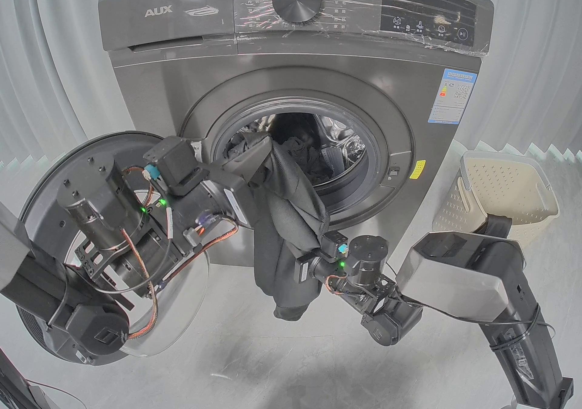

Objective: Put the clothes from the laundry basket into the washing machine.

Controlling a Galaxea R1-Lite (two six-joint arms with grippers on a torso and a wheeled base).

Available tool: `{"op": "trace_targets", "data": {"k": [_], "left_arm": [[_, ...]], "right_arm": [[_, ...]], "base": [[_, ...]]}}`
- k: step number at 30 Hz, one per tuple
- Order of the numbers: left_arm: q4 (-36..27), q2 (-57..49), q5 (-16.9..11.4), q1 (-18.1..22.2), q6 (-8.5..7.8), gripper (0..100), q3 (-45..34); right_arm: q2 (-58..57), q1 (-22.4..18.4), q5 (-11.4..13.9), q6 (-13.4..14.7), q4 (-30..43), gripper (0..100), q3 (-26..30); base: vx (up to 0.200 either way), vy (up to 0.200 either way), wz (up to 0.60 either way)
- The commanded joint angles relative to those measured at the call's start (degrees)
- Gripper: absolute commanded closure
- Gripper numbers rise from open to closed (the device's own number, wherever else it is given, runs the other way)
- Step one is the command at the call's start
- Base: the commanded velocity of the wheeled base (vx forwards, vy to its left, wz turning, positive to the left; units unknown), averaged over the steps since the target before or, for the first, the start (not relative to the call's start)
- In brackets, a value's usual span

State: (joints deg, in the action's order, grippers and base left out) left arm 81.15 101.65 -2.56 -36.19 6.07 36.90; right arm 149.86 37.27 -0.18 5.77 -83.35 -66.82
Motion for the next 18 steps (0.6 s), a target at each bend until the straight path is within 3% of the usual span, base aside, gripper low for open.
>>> {"op": "trace_targets", "data": {"k": [1, 8, 13, 18], "left_arm": [[0.1, 0.2, -0.6, 1.6, -0.27, 100, -5.0], [0.7, 3.2, -2.4, 1.9, -1.32, 100, -12.2], [1.6, 7.5, -3.6, 1.9, -3.17, 100, -17.1], [5.7, 12.1, -3.9, 2.3, -3.87, 100, -19.7]], "right_arm": [[-4.3, -1.6, 0.0, -0.1, 0.0, 100, 1.3], [-10.0, -2.6, 0.0, -0.1, 0.3, 100, 3.5], [-12.9, -3.1, -0.1, -0.1, 1.3, 100, 3.4], [-13.8, -3.3, -0.1, -0.2, 1.3, 100, 2.8]], "base": [[0.000, 0.000, 0.00], [0.000, 0.000, 0.00], [0.000, 0.000, 0.00], [0.000, 0.000, 0.00]]}}
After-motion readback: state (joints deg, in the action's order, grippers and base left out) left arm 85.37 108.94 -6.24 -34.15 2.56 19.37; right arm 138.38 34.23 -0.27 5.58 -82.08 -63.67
